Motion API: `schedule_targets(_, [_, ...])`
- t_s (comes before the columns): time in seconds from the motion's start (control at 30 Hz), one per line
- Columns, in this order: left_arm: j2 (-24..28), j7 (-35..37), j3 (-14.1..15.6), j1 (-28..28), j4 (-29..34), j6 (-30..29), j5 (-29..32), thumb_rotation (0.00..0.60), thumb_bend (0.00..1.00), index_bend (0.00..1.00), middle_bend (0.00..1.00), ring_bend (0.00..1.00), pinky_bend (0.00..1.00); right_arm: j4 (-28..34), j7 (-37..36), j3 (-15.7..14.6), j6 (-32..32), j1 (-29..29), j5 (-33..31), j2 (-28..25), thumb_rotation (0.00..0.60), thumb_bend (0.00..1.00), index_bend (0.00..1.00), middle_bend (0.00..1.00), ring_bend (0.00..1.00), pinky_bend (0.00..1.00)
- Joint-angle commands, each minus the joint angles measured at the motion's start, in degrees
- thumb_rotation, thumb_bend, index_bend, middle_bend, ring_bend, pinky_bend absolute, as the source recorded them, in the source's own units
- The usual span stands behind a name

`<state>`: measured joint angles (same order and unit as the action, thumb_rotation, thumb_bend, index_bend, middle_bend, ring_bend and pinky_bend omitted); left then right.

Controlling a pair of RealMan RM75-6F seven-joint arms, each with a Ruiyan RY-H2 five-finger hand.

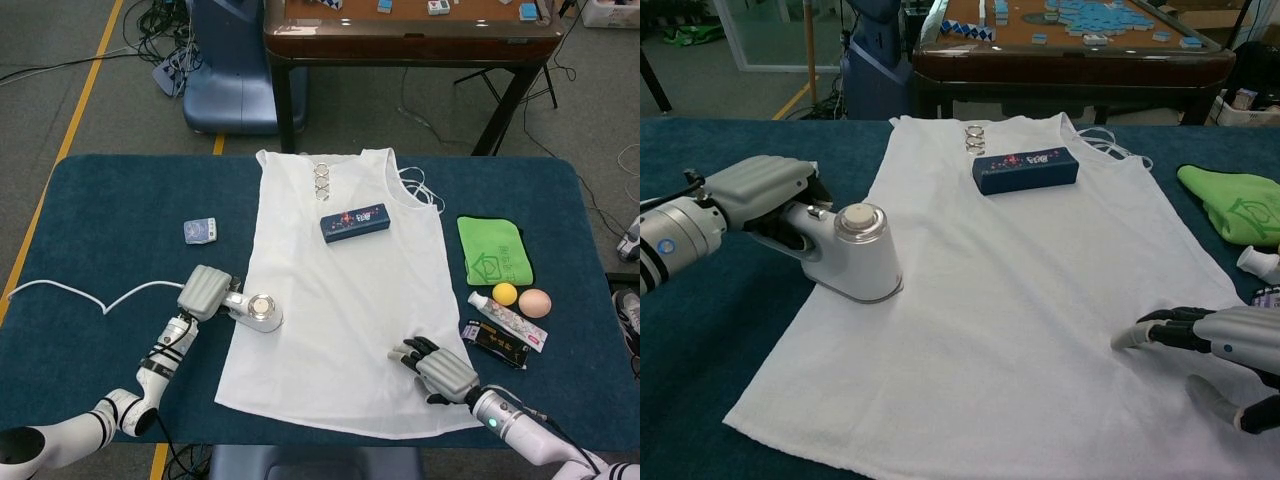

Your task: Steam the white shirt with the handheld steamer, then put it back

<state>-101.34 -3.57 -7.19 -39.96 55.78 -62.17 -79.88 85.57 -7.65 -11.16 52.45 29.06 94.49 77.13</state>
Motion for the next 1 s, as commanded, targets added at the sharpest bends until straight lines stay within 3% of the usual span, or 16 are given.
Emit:
schedule_targets(0.03, [0.88, 0.09, 0.11, 0.62, 0.29, -0.26, 0.16, 0.600, 0.20, 0.83, 0.86, 0.74, 0.78, 0.17, 0.15, 0.01, 0.20, -0.07, 0.03, -0.11, 0.600, 0.74, 0.09, 0.13, 0.01, 0.04])
schedule_targets(0.33, [4.56, 0.19, -0.12, 2.66, 2.67, -1.71, 0.70, 0.600, 0.20, 0.83, 0.86, 0.73, 0.78, 0.69, 0.14, 0.07, 1.39, -0.27, 0.60, -0.58, 0.600, 0.74, 0.09, 0.13, 0.01, 0.04])
schedule_targets(0.53, [7.69, 1.81, -1.03, 4.47, 6.23, -2.99, 1.88, 0.600, 0.20, 0.83, 0.86, 0.74, 0.78, 2.18, -1.22, 0.50, 5.50, -1.10, 2.20, -1.90, 0.600, 0.74, 0.09, 0.13, 0.01, 0.04])
schedule_targets(0.6, [8.37, 2.19, -1.09, 4.98, 6.63, -3.35, 2.03, 0.600, 0.20, 0.83, 0.86, 0.74, 0.78, 2.68, -1.75, 0.77, 7.22, -1.35, 2.93, -2.58, 0.600, 0.69, 0.09, 0.13, 0.01, 0.04])
schedule_targets(0.87, [9.96, 5.34, -1.03, 6.57, 5.04, -3.42, 2.51, 0.600, 0.20, 0.82, 0.84, 0.72, 0.78, 6.29, 1.80, 4.44, 16.08, -3.24, 3.61, -7.04, 0.600, 0.36, 0.09, 0.13, 0.01, 0.04])
schedule_targets(1.0, [9.42, 6.33, -0.96, 6.80, 2.25, -2.60, 2.87, 0.600, 0.20, 0.81, 0.83, 0.71, 0.78, 8.55, 4.59, 7.11, 20.52, -4.47, 2.80, -9.54, 0.600, 0.28, 0.09, 0.13, 0.01, 0.04])
